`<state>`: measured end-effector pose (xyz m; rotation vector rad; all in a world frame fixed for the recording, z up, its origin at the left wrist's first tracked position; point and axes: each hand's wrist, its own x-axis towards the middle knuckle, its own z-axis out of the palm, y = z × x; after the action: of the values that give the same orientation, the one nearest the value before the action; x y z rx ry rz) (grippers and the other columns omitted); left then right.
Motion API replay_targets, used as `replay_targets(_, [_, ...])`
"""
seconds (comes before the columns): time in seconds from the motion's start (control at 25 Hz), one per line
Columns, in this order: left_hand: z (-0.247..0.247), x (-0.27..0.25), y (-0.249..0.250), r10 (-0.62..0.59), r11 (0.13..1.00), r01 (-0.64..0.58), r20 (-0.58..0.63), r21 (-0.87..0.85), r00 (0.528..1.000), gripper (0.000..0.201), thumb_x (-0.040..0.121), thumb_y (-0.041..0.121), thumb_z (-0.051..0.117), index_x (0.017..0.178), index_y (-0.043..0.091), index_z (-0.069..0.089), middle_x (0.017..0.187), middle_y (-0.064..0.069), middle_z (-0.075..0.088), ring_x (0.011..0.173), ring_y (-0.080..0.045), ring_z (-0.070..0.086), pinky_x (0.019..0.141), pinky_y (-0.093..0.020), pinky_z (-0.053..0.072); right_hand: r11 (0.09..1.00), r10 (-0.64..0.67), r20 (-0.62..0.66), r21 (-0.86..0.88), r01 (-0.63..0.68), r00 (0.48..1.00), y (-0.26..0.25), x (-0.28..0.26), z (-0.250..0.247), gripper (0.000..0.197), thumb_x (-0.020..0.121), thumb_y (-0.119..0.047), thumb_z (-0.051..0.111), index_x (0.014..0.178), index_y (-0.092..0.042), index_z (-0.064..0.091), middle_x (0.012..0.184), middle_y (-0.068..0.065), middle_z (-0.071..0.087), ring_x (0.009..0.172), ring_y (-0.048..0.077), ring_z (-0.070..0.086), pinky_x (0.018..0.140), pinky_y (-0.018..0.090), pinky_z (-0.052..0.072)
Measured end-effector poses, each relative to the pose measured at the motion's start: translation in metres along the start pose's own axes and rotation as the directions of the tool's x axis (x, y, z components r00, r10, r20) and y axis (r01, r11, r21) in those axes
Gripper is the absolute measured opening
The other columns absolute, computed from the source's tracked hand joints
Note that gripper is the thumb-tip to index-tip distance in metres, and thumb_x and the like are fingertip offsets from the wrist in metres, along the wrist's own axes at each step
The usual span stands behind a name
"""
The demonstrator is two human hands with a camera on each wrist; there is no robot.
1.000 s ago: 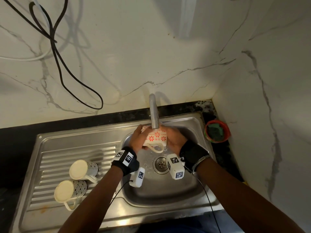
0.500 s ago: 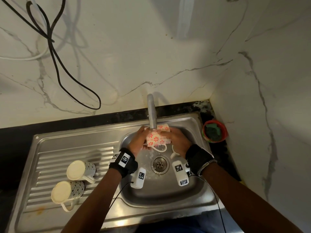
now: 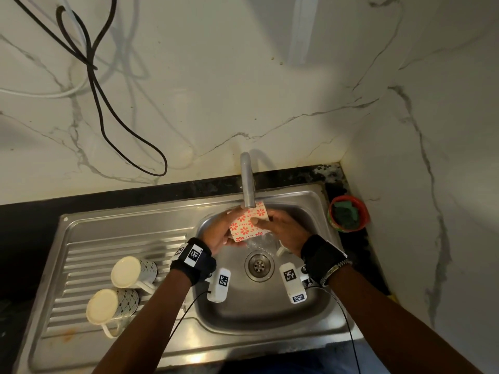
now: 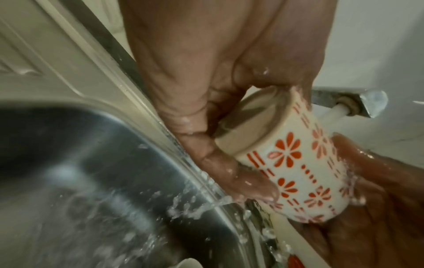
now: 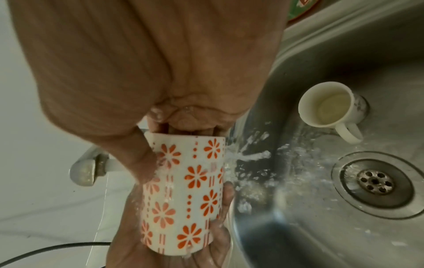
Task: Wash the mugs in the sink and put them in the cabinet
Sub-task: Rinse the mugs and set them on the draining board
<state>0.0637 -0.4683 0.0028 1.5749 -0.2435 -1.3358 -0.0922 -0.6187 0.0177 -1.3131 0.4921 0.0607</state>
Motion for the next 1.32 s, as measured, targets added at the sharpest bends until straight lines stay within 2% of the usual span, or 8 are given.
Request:
replay_targets(0.24, [0.006, -0.006, 0.002, 0.331, 0.934, -0.334, 0.042, 0.130, 0.943, 0.053, 0.079, 0.010, 0.086, 0.122, 0.012, 0.056, 0.116, -0.013, 0.069, 0.106, -0.025, 0.070, 0.086, -0.033, 0.060, 1.000, 0.014, -0.016, 0.001, -0.014, 1.000, -0.002, 0.006, 0.000, 0.038, 0.107, -0.027, 0.055, 0.142, -0.012, 0.059, 0.133, 0.008, 0.070, 0.125, 0.024, 0.065, 0.112, 0.044, 0.049])
replay_targets(0.44, [0.011, -0.015, 0.012, 0.331, 0.885, -0.328, 0.048, 0.331, 0.942, 0.018, 0.106, 0.022, 0.056, 0.104, 0.007, 0.066, 0.099, -0.002, 0.070, 0.090, -0.004, 0.069, 0.083, -0.020, 0.052, 0.957, 0.037, -0.020, -0.286, -0.041, 0.999, 0.010, 0.005, -0.006, 0.037, 0.105, -0.018, 0.060, 0.142, -0.011, 0.057, 0.131, 0.009, 0.070, 0.121, 0.023, 0.067, 0.110, 0.044, 0.052])
replay_targets(0.6, [0.032, -0.010, 0.025, 0.343, 0.558, -0.238, 0.040, 0.795, 0.938, 0.032, 0.108, 0.034, 0.047, 0.093, 0.016, 0.068, 0.103, 0.000, 0.062, 0.104, -0.018, 0.057, 0.093, -0.035, 0.043, 0.775, 0.007, -0.020, -0.632, -0.018, 1.000, 0.003, 0.003, -0.003, 0.049, 0.106, -0.021, 0.058, 0.152, -0.015, 0.044, 0.141, 0.008, 0.064, 0.129, 0.024, 0.062, 0.091, 0.014, 0.048])
replay_targets(0.8, [0.031, -0.012, 0.025, 0.230, 0.927, -0.192, -0.084, 0.321, 0.970, 0.030, 0.107, 0.033, 0.051, 0.092, 0.010, 0.062, 0.097, -0.007, 0.063, 0.092, -0.024, 0.061, 0.077, -0.027, 0.047, 0.929, 0.005, -0.072, -0.370, -0.032, 0.997, 0.001, 0.002, -0.017, 0.043, 0.103, -0.018, 0.061, 0.145, -0.015, 0.054, 0.130, 0.004, 0.069, 0.118, 0.019, 0.067, 0.101, 0.039, 0.056])
replay_targets(0.96, [0.025, -0.011, 0.014, 0.263, 0.953, -0.254, -0.037, 0.165, 0.964, 0.022, 0.109, 0.019, 0.044, 0.105, 0.005, 0.061, 0.108, -0.019, 0.064, 0.097, -0.025, 0.065, 0.077, -0.017, 0.055, 0.998, 0.052, -0.112, -0.026, -0.055, 0.992, 0.002, 0.001, -0.015, 0.037, 0.101, -0.019, 0.063, 0.136, -0.011, 0.062, 0.122, 0.007, 0.074, 0.112, 0.022, 0.071, 0.100, 0.039, 0.055])
replay_targets(1.08, [0.029, -0.009, 0.015, 0.211, 0.977, -0.208, -0.065, 0.045, 0.975, 0.034, 0.109, 0.038, 0.046, 0.121, 0.012, 0.065, 0.116, -0.014, 0.070, 0.108, -0.031, 0.065, 0.093, -0.037, 0.052, 0.980, 0.041, -0.106, -0.188, -0.061, 0.993, 0.003, 0.008, -0.002, 0.052, 0.099, -0.032, 0.061, 0.148, -0.019, 0.051, 0.136, 0.006, 0.068, 0.126, 0.022, 0.065, 0.112, 0.048, 0.049])
replay_targets(1.16, [0.027, -0.005, 0.009, 0.163, 0.987, -0.163, -0.108, 0.013, 0.981, 0.049, 0.103, 0.059, 0.047, 0.125, 0.020, 0.067, 0.123, -0.009, 0.071, 0.114, -0.028, 0.066, 0.102, -0.044, 0.049, 0.847, -0.046, -0.156, -0.530, -0.045, 0.987, -0.002, 0.009, 0.005, 0.055, 0.105, -0.026, 0.057, 0.156, -0.017, 0.040, 0.146, 0.009, 0.060, 0.133, 0.024, 0.058, 0.115, 0.037, 0.043])
replay_targets(1.32, [0.025, -0.003, -0.004, 0.008, 0.957, -0.050, -0.146, -0.286, 0.989, 0.062, 0.097, 0.062, 0.055, 0.131, 0.011, 0.064, 0.126, -0.020, 0.071, 0.114, -0.035, 0.070, 0.101, -0.051, 0.055, 0.203, -0.399, 0.087, -0.962, 0.181, 0.913, -0.001, 0.006, 0.020, 0.041, 0.098, -0.015, 0.063, 0.138, -0.013, 0.055, 0.130, 0.010, 0.068, 0.123, 0.028, 0.064, 0.110, 0.037, 0.048])
